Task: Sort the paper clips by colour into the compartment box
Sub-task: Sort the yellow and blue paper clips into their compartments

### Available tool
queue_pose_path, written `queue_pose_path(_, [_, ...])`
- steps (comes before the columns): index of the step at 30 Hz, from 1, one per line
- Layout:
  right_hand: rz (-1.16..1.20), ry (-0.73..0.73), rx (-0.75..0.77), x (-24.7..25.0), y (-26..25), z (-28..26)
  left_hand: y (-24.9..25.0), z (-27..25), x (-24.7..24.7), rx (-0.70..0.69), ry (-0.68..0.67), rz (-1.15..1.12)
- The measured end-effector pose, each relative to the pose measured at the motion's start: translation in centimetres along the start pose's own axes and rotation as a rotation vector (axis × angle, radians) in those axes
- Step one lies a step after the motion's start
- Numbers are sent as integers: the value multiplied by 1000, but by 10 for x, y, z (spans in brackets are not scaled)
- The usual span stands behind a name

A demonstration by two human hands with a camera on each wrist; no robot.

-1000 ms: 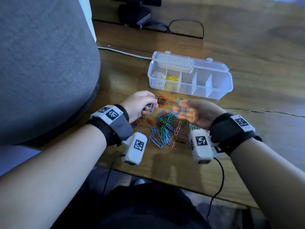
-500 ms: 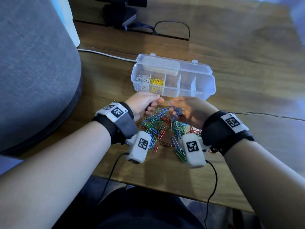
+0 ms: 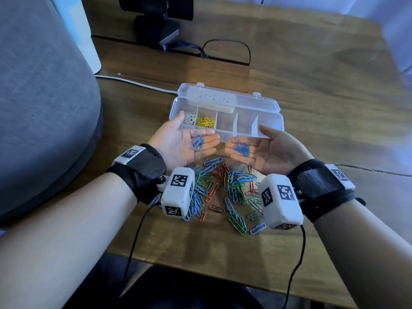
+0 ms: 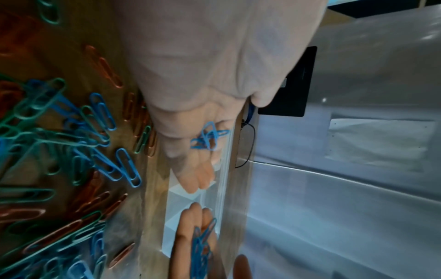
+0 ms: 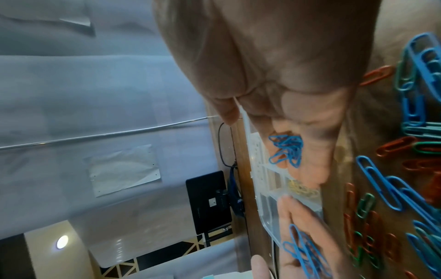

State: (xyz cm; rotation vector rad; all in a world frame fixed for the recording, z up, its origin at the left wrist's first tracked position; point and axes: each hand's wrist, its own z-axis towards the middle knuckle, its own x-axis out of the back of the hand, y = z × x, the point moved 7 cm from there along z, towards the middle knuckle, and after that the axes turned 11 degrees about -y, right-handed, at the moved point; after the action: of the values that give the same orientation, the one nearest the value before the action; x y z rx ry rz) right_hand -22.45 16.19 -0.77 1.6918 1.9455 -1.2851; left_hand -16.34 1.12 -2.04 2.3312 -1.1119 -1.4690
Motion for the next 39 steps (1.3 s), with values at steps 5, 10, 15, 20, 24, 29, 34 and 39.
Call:
queue_pose_path(5, [-69, 116, 169, 2, -41, 0, 37, 19, -13, -55, 80, 112])
queue_pose_path(10, [-125, 103, 262, -11, -56, 19, 53, 45, -41, 1, 105, 343])
queue_pose_path(15, [-214, 120, 241, -12, -53, 25, 52, 49, -38, 7, 88, 493])
queue_pose_path(20, [-508, 176, 205, -4, -39, 2, 48, 11, -11, -90, 136, 746])
queue_pose_path(24, [-920, 273, 174, 5, -10, 6, 32, -17, 21, -73, 240, 1126])
queue_pose_path(29, [-1506, 350, 143, -1, 18, 38, 11, -23, 45, -45, 348, 1494])
queue_pose_path(34, [-1927, 342, 146, -10, 38, 55, 1, -30, 45, -108, 462, 1643])
queue_pose_path(39, [-1985, 422, 84, -10, 44, 55, -4, -20, 28, -127, 414, 1805])
